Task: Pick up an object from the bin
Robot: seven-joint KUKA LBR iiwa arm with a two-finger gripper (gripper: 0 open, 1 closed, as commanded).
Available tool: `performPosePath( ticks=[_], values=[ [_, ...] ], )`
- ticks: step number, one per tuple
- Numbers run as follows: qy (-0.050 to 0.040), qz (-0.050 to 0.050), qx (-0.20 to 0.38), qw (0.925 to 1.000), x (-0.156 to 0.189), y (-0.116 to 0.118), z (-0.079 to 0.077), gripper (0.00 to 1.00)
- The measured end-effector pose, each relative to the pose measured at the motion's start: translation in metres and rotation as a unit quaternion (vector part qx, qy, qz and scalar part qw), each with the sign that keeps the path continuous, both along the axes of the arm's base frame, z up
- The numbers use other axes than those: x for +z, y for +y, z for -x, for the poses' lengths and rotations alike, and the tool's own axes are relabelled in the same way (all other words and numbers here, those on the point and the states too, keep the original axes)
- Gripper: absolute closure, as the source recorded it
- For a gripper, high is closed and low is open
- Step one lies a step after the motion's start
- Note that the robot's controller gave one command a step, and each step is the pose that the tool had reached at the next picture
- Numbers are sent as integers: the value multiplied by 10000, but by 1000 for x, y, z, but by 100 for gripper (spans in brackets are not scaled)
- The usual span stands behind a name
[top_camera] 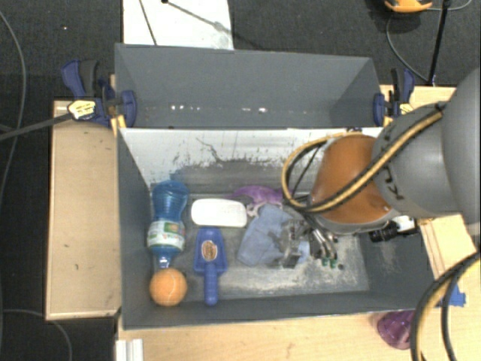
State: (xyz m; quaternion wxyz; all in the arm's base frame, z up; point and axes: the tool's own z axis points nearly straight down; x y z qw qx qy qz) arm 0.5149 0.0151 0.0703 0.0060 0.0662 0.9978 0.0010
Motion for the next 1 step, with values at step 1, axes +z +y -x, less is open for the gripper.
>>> performPosePath(
  ticks=[1],
  values=[
    [-2, 0, 0, 10000, 1, 0, 0, 100]
  ],
)
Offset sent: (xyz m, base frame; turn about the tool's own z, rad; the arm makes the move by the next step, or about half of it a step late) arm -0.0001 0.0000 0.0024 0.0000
